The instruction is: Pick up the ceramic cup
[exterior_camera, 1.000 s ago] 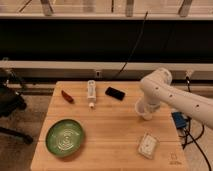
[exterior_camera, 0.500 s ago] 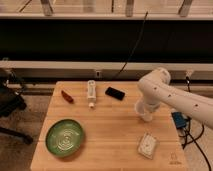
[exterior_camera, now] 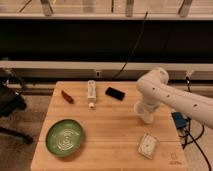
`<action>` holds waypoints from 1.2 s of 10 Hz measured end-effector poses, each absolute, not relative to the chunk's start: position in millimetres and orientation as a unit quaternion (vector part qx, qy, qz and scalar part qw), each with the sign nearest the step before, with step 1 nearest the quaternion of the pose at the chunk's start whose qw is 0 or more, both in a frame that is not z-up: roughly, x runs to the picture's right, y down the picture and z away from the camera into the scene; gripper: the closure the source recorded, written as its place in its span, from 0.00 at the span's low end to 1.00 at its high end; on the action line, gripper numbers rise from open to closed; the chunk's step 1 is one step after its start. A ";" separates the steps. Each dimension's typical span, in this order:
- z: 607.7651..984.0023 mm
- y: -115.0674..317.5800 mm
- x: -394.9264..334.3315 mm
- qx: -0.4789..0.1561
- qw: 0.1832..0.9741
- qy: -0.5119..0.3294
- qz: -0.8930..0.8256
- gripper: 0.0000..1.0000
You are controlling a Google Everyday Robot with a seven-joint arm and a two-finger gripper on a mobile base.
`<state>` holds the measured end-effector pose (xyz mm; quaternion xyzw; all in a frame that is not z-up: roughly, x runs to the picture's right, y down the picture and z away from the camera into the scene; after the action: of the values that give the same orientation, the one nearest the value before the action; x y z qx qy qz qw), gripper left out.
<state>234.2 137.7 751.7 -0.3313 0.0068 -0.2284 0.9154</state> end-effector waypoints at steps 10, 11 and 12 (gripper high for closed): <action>744.1 138.6 229.1 -0.333 0.900 0.010 -0.281 1.00; 743.7 138.2 227.9 -0.332 0.898 0.010 -0.287 1.00; 743.1 138.2 227.6 -0.332 0.896 0.010 -0.293 1.00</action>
<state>227.6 138.2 743.1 -0.3323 0.0102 -0.2933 0.8964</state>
